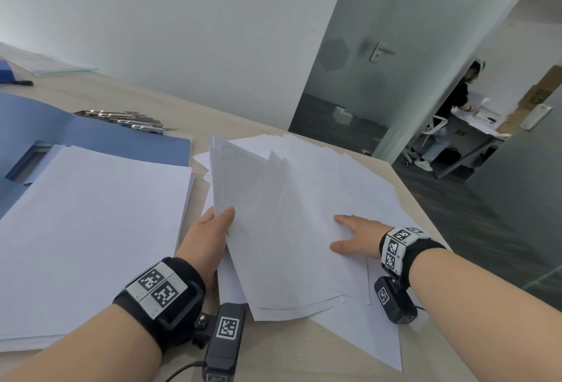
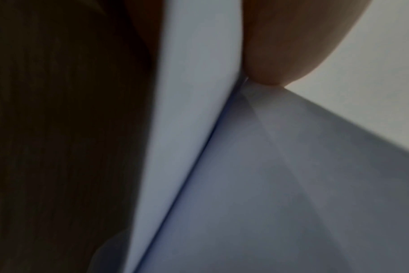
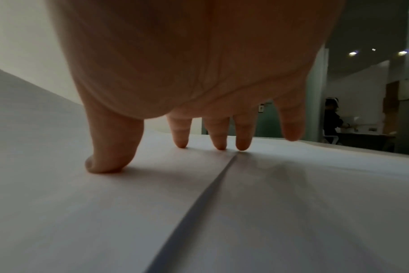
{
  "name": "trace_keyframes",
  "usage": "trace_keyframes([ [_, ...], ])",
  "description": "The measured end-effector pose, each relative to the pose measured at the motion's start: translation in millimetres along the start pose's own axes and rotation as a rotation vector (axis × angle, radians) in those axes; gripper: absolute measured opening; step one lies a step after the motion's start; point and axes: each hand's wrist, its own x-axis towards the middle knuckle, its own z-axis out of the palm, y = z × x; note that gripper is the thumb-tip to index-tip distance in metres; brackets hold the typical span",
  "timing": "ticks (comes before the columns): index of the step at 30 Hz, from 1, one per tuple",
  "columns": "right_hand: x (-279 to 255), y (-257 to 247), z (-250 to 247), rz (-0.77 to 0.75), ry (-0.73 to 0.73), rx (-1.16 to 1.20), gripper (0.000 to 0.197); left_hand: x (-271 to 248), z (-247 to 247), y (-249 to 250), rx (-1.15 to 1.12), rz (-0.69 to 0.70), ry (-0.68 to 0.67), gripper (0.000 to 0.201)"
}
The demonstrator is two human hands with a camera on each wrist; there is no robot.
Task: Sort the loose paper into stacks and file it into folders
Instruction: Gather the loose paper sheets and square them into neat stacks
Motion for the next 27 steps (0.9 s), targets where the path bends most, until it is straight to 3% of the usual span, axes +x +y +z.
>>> trace_keyframes([
  [7, 0, -29, -5, -0.164, -0.035, 0.041, 0.086, 3, -2, -2, -0.002, -0.037, -0.051, 0.023],
  [14, -1, -57, -2, -0.251, -0.010, 0.043, 0.085, -3, -4, 3, 0.081, -0.010, -0.173, 0.055],
  [18, 0, -61, 0, -0.276, -0.020, 0.050, 0.088, -5, -1, 5, 0.038, 0.000, -0.190, 0.041],
  [21, -2, -66, 3, -0.352, -0.027, 0.035, 0.090, -5, 2, 8, -0.036, -0.067, -0.175, 0.035],
  [25, -11, -74, 3, -0.452, -0.025, 0.072, 0.084, 2, -1, 2, 0.064, -0.016, -0.103, 0.027],
  [27, -13, -75, 2, -0.463, 0.027, 0.201, 0.078, 3, -2, 0, 0.135, 0.012, -0.075, 0.034],
])
